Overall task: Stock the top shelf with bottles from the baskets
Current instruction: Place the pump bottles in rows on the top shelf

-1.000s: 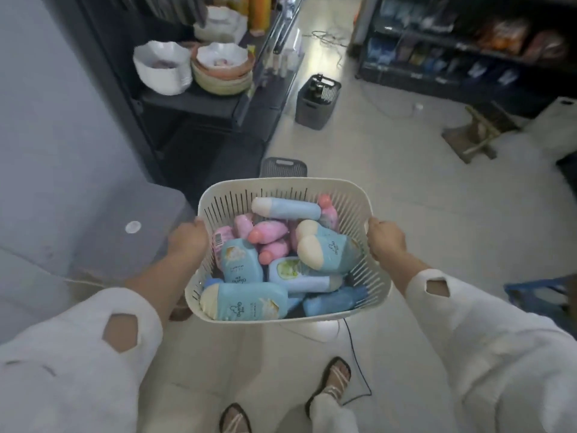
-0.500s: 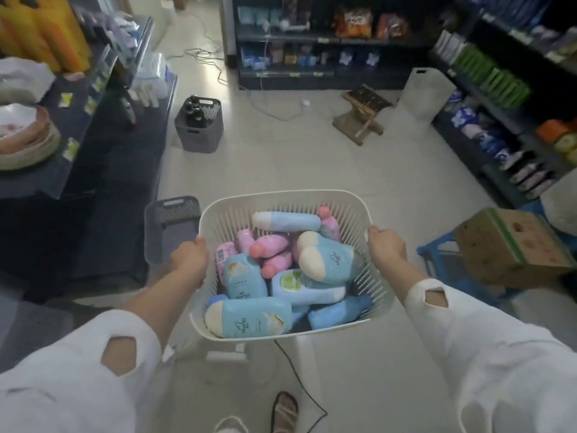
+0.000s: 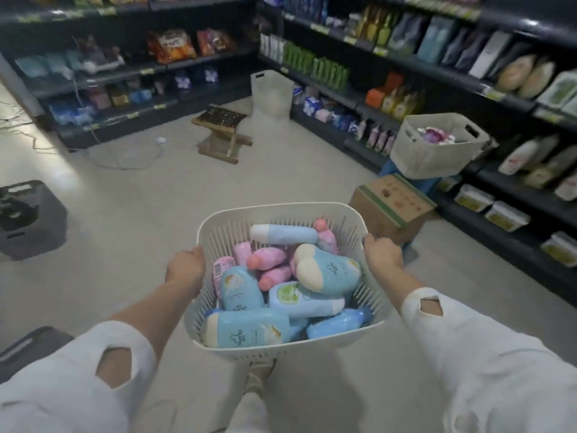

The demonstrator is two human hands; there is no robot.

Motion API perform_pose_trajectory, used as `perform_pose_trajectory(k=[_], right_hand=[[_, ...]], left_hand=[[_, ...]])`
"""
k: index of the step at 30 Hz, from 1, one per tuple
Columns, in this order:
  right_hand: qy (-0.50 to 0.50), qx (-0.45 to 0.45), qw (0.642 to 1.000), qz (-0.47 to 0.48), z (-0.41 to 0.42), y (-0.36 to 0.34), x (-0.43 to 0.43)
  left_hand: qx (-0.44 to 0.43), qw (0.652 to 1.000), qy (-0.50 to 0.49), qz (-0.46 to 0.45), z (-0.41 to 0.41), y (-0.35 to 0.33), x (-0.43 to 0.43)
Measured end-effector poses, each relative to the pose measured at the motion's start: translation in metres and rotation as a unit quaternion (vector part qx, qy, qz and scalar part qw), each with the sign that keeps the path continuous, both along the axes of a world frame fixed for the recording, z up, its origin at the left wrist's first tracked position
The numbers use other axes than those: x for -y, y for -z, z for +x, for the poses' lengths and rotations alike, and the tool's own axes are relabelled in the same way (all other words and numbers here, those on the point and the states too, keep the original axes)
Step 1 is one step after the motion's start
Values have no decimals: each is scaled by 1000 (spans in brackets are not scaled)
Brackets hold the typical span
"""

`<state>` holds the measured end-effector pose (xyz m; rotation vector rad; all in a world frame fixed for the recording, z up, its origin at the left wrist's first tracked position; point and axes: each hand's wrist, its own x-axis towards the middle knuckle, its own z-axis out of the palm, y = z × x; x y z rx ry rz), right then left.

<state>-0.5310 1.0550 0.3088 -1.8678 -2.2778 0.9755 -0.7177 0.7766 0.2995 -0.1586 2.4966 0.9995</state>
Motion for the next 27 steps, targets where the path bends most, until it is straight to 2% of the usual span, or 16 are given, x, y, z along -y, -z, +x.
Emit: perform_pose_trajectory(k=[8, 13, 22, 27], right_hand=[[172, 8, 985, 4, -6, -9, -115], [243, 1, 970, 10, 3, -17, -166], [326, 36, 945, 3, 33, -23, -262], [330, 45, 943, -16, 44, -15, -337]], left_hand=[[-34, 980, 194, 10, -93, 14, -193], [-60, 962, 267, 15, -116, 6, -292], [-42, 940, 336, 36, -109, -4, -442], [-35, 936, 349, 25, -100, 2, -534]])
